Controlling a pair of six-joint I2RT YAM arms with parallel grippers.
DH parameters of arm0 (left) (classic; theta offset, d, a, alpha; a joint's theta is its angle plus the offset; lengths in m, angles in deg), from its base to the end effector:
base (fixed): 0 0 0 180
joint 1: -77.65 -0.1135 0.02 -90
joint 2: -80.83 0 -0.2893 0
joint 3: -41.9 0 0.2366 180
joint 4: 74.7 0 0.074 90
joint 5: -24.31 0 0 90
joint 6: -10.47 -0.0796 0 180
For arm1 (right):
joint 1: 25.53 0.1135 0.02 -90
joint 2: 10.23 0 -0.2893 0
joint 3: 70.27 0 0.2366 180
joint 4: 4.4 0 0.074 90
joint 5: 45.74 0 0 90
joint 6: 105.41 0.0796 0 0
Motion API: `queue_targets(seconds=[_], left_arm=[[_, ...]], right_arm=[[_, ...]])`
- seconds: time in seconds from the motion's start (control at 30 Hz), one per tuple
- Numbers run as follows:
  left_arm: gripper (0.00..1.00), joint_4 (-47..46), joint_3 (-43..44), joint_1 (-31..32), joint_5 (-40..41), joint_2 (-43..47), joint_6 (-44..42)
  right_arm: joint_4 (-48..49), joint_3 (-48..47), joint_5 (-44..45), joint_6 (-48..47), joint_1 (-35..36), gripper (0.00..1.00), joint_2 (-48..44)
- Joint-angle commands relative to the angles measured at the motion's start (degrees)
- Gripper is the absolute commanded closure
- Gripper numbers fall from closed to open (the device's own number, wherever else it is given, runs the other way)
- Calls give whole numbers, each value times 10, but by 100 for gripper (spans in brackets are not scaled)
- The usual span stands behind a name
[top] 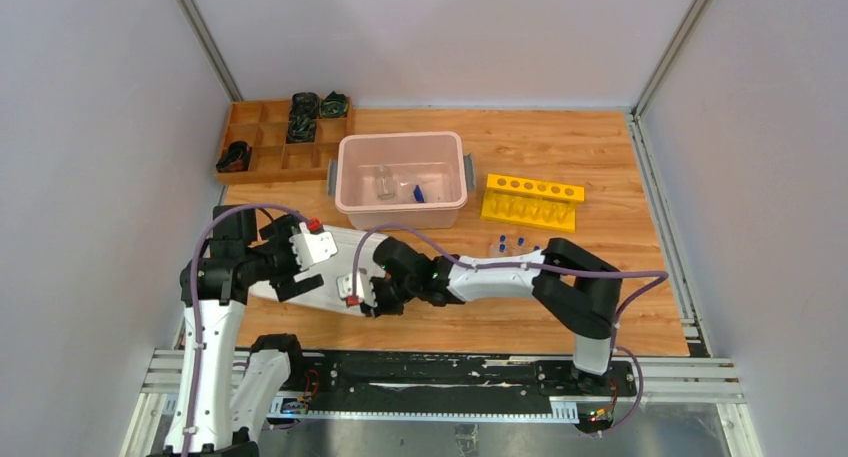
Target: Organize the chemistry lab equipment
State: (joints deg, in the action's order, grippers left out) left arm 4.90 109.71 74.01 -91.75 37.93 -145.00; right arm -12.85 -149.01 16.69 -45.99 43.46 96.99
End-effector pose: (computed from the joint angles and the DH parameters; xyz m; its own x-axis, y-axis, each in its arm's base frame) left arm 0.1088 -0.0281 0.2913 -0.1595 0.8088 -0.5661 0.8224 0.4260 0.3770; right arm 0.1195 0.4138 0.1902 0.3030 -0.4689 -0.8297 -0.9362 -0.3091 -0.1673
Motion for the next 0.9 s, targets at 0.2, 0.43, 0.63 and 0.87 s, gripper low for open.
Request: queue_targets(seconds=[0.2,0.43,0.63,0.87], left_arm=[[0,8,-43,-3,-65,26,-179],[2,2,-107,-3,-69,53,-387],[3,-51,-98,-3,-98,54,-459],[12,-50,-108,7,-55,11,-534]], right_arm=[[156,37,-151,141,-83,100,-101],[189,43,-212,188,-114,100,-117],[161,21,-250,188,-115,100,-112],[147,9,-267,189,-118,100,-116]])
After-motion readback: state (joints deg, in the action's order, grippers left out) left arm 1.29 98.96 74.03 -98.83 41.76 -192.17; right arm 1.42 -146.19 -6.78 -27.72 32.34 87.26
